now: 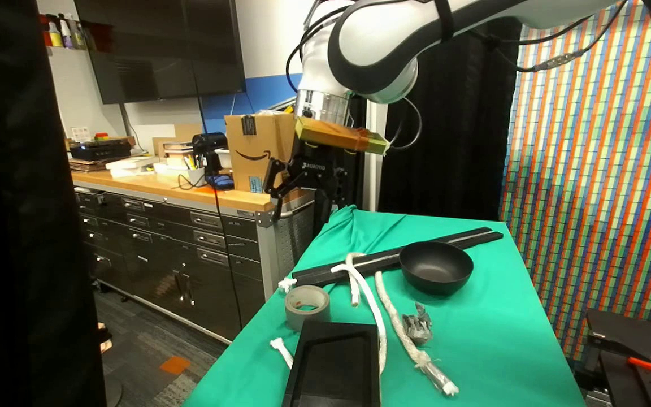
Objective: Put the tape into the bowl.
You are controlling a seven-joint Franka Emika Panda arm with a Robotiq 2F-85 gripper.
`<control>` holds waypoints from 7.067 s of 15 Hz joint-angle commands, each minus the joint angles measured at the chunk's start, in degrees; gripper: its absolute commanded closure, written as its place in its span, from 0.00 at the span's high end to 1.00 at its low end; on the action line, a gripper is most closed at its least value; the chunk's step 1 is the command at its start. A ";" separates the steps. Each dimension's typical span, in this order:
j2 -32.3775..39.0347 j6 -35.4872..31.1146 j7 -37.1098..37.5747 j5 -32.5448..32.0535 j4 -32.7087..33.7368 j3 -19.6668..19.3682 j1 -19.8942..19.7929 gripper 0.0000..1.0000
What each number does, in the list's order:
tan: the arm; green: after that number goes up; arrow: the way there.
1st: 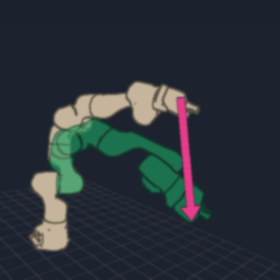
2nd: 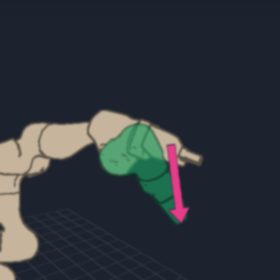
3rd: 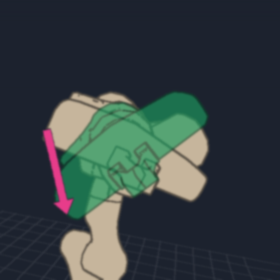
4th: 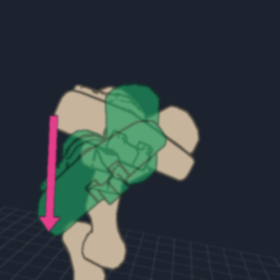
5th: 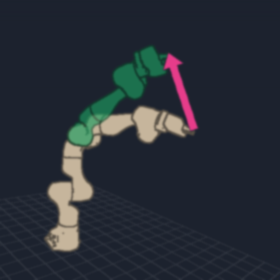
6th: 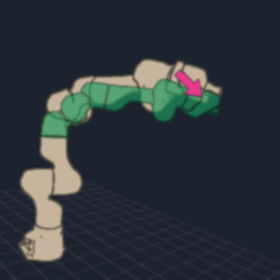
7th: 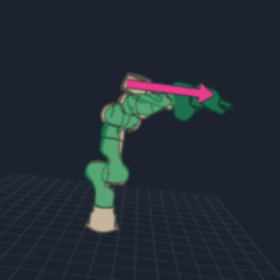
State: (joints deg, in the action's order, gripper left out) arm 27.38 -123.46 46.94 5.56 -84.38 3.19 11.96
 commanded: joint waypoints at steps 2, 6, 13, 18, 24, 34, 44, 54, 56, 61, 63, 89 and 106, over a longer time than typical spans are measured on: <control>1.99 -0.04 -1.19 -1.74 0.54 -2.10 -0.50 1.00; 3.63 1.91 -1.49 -1.86 0.49 -2.88 -0.80 1.00; 7.99 1.41 -1.00 -1.04 0.91 -2.80 -0.49 1.00; 12.10 -2.10 -1.04 -1.17 1.60 -3.20 -0.27 1.00; 13.83 -4.45 -1.13 -1.05 1.33 -3.91 -0.57 1.00; 16.39 -5.31 -1.44 -0.97 1.54 -4.12 -0.31 1.00; 17.22 -6.42 -1.38 -1.26 1.44 -4.34 0.12 0.50; 16.82 -7.17 -1.59 -1.29 0.91 -4.32 0.28 0.13; 15.14 -6.78 -1.95 -1.01 -0.18 -4.05 0.11 0.13; 8.26 -5.37 -2.36 -1.02 -3.67 -3.68 0.35 0.13; 4.26 -4.45 -2.33 -1.57 -5.29 -3.88 0.64 0.13; -25.37 -7.05 -8.24 -4.58 -44.53 -7.38 -12.69 0.13; -24.43 -6.61 -10.42 -3.35 -45.74 -9.45 -16.56 0.70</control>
State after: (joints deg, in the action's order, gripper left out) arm 4.28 -129.91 37.87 1.75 -129.44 -5.96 -4.32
